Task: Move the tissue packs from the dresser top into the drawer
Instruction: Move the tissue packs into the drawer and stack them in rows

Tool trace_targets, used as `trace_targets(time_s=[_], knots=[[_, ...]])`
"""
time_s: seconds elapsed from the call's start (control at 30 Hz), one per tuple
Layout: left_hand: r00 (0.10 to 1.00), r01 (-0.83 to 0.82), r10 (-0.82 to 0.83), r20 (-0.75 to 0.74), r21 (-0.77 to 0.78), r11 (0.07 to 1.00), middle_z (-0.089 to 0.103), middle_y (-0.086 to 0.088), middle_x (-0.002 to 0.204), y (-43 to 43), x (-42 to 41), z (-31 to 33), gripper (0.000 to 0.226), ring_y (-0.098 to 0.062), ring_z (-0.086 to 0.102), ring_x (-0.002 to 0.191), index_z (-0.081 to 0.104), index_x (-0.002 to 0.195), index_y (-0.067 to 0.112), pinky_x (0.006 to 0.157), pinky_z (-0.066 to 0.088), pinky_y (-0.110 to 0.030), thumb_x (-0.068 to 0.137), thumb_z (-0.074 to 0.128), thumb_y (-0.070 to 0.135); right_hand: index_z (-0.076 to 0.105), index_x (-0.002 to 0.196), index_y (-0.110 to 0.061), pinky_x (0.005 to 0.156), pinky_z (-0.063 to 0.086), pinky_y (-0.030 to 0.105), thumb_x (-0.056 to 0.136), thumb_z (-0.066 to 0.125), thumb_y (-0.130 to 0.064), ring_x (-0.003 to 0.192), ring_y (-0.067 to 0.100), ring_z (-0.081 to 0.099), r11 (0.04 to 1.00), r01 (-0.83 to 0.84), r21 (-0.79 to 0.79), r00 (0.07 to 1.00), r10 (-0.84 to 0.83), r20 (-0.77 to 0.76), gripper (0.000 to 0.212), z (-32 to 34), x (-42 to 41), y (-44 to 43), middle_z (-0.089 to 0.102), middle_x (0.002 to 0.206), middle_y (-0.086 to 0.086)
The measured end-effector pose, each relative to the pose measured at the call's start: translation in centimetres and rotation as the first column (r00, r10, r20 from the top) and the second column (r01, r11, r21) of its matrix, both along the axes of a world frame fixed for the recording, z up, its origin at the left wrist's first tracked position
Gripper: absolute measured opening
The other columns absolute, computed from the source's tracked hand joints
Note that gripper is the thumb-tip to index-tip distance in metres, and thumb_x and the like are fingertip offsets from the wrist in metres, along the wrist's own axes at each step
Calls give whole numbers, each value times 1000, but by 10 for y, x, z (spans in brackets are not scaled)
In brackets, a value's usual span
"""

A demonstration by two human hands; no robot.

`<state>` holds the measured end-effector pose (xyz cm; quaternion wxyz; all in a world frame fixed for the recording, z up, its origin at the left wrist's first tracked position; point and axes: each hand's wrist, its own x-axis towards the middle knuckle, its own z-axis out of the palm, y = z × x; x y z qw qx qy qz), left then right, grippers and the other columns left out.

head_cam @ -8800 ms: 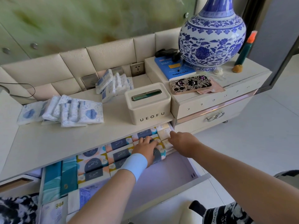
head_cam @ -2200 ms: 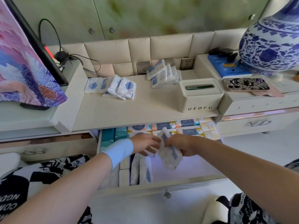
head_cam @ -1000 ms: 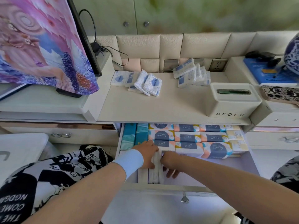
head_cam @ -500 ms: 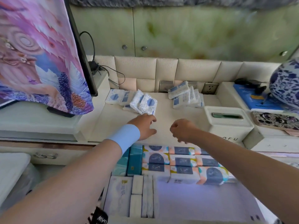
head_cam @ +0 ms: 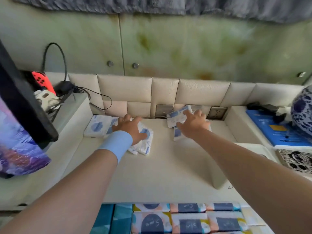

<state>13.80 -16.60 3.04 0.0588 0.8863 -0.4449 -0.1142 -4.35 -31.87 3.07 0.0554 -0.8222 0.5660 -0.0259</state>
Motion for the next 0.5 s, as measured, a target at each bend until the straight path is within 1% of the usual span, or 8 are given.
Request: trace_targets(time_s=[0.1, 0.2, 0.27, 0.3, 0.37, 0.43, 0.47, 0.5], knots=[[999, -45, 47, -27, 75, 996, 9, 0, 159, -16, 12, -21, 79, -32, 14, 144, 19, 148, 44, 109, 30, -52, 82, 58, 63, 26, 147, -39, 100, 37, 58, 81, 40, -77, 132, 37, 31, 985, 137, 109, 989, -142, 33, 77, -12, 8, -38, 28, 148, 12], [999, -15, 21, -49, 134, 991, -2, -4, 163, -24, 22, -40, 87, -34, 14, 146, 7, 153, 41, 113, 28, -50, 84, 54, 68, 18, 150, -42, 103, 37, 57, 70, 31, -92, 135, 42, 30, 949, 232, 215, 962, -257, 95, 95, -28, 11, -70, 24, 153, 16], [999, 2, 4, -44, 137, 991, -2, -3, 163, -27, 28, -47, 90, -34, 14, 146, 6, 154, 41, 113, 28, -49, 83, 55, 69, 21, 149, -40, 105, 36, 54, 62, 30, -96, 136, 39, 30, 933, 218, 285, 956, -262, 128, 104, -40, 11, -85, 31, 151, 16], [999, 15, -10, -38, 129, 991, -1, -2, 163, -30, 30, -50, 92, -33, 15, 147, 6, 154, 41, 114, 27, -49, 82, 56, 70, 25, 148, -38, 105, 35, 53, 59, 30, -96, 136, 37, 31, 931, 211, 297, 960, -254, 117, 106, -44, 12, -90, 37, 149, 15], [999, 32, -34, 15, 133, 991, 0, 1, 164, -35, 34, -52, 101, -31, 14, 148, 4, 154, 41, 114, 24, -53, 76, 57, 76, 31, 146, -35, 104, 36, 50, 63, 34, -91, 133, 34, 34, 939, 195, 282, 971, -225, 79, 100, -50, 12, -93, 45, 143, 12], [996, -9, -6, 94, 161, 987, -8, 3, 164, -36, 37, -54, 113, -31, 0, 150, -3, 152, 45, 114, 16, -61, 65, 54, 87, 34, 146, -34, 101, 42, 48, 64, 44, -87, 130, 33, 37, 941, 160, 299, 979, -191, 77, 98, -51, 12, -91, 47, 139, 11], [995, -45, 29, 96, 174, 984, -13, 3, 163, -34, 39, -56, 118, -32, -7, 150, -6, 151, 47, 114, 12, -64, 59, 52, 92, 37, 144, -35, 99, 45, 48, 57, 47, -88, 127, 32, 40, 937, 139, 319, 981, -175, 87, 103, -50, 12, -88, 49, 135, 10], [996, -69, 59, 61, 188, 980, -16, 2, 163, -33, 40, -58, 121, -33, -9, 149, -8, 150, 49, 114, 11, -65, 55, 51, 95, 41, 140, -35, 97, 48, 47, 47, 49, -91, 123, 31, 46, 934, 124, 336, 981, -166, 100, 109, -52, 12, -87, 52, 130, 9]])
